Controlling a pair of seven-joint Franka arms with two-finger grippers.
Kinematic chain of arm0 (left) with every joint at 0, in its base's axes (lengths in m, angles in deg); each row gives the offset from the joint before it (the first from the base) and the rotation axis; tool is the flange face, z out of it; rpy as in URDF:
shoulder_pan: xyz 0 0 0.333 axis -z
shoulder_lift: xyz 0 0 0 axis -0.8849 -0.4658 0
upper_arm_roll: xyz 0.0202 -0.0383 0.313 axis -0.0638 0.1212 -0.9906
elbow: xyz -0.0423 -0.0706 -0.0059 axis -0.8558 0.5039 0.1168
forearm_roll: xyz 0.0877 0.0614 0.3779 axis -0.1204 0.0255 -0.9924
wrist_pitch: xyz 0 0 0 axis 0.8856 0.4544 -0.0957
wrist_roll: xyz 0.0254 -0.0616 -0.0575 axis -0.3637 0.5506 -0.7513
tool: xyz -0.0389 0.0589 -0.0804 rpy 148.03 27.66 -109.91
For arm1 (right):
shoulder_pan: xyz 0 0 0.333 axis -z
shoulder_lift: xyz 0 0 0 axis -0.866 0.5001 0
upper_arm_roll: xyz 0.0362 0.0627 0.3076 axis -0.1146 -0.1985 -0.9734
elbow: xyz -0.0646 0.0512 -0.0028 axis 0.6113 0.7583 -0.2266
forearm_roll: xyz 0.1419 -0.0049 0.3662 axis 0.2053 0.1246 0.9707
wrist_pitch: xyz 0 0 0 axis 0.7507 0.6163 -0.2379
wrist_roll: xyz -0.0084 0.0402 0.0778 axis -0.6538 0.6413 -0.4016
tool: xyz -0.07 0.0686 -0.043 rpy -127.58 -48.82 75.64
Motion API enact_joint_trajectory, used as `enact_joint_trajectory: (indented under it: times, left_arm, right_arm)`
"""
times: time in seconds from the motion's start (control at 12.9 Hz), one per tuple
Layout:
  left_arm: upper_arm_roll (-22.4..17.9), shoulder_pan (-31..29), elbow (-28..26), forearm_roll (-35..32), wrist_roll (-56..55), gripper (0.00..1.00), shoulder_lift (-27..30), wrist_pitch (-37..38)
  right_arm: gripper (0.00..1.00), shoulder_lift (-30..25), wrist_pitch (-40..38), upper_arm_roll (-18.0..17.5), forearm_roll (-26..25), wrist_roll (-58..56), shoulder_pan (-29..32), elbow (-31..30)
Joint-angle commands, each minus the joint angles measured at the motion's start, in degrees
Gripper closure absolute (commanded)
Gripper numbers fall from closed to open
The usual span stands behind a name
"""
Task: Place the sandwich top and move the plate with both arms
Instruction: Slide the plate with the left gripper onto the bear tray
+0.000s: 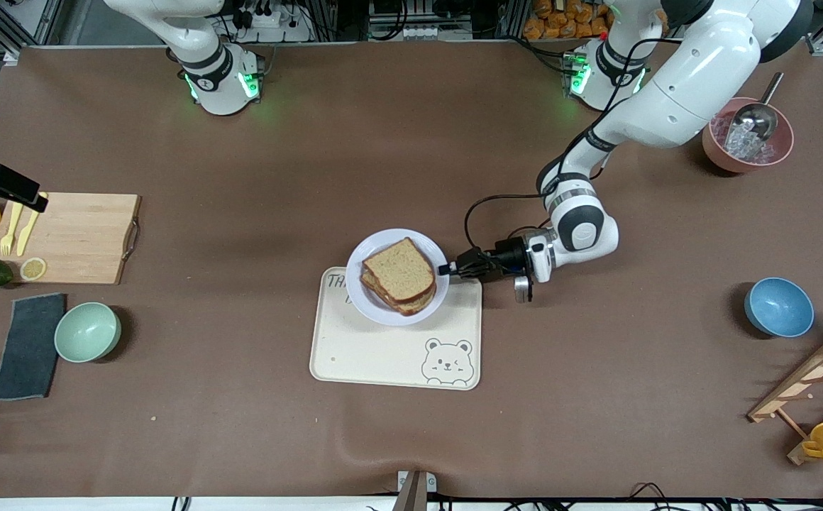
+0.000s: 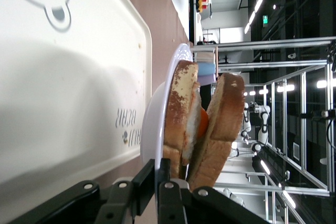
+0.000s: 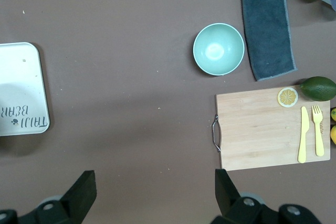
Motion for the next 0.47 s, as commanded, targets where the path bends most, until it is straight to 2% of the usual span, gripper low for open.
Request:
enact_joint_trajectory:
  times: [0.0,0.39]
  left_arm:
    - [-0.66,0.66,3.04,1.27,-2.72,1.0,-0.48,-0.02]
    - [-4.96,1.71,4.28,1.18,-5.02,1.0,-2.07,-0.37]
  right_arm:
    - [0.0,0.48,-0.09,-0.4,0.05,0.81,0.64,1.04]
    - [0.0,0.83,-0.09,-0.4,-0.04,0.72,0.64,1.04]
